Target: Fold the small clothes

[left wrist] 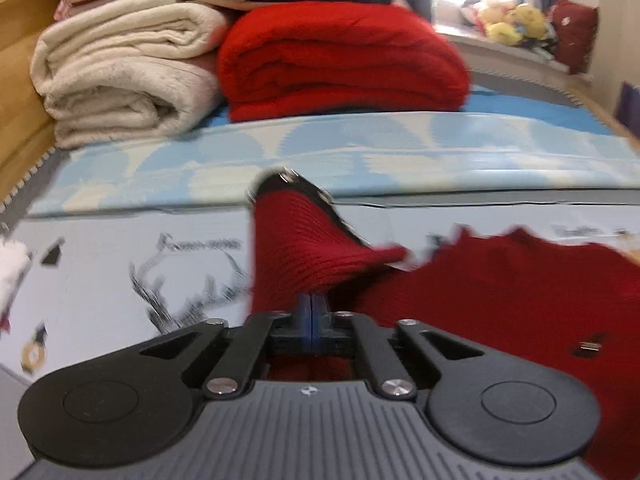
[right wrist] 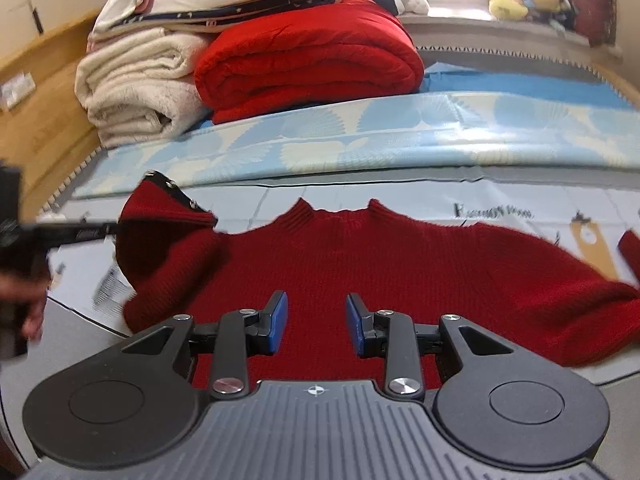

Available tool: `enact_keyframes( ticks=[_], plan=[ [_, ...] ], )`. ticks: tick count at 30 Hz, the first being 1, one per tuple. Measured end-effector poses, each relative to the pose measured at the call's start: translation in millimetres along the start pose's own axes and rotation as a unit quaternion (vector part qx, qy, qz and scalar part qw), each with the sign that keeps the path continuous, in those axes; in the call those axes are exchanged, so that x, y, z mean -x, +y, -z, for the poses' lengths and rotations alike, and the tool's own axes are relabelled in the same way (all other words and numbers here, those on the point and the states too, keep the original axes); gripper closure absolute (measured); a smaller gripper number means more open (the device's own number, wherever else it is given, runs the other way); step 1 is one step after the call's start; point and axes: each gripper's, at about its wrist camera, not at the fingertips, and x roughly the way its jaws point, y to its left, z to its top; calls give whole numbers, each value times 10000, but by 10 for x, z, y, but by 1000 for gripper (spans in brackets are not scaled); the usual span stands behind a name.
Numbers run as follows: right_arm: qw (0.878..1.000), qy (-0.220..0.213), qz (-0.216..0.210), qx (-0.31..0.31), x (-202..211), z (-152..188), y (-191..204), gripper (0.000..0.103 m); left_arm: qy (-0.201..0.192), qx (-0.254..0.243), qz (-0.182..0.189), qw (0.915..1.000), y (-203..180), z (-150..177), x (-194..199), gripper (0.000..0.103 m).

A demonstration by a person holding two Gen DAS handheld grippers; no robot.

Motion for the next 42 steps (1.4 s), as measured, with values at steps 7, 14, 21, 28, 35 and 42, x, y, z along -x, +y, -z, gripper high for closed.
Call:
enact_keyframes(
  ticks=[7,14,21,28,35,42],
  plan=[
    [9980,81,-115,-611,95,46,-89,69,-177,-392,759,9962,-737,346,533,103],
    [9983,19,-31,-575,280,162,-128,69,-59,314,-9,9995,-300,278,34,70],
    [9974,121,67,-703,231,163,-310,69,-146,202,-784,9966,111,107,-509,43],
    [9975,423,232,-516,50,147,-287,66,-138,-591,-1293,9897,179,-59,-1069,22],
    [9968,636,251,-411,-126,144,-247,66,-180,-1004,-1461,9840,126,-128,-1454,21],
    [9964,732,222,-362,-223,137,-223,66,-158,-970,-1410,9851,154,-140,-1622,27]
  ],
)
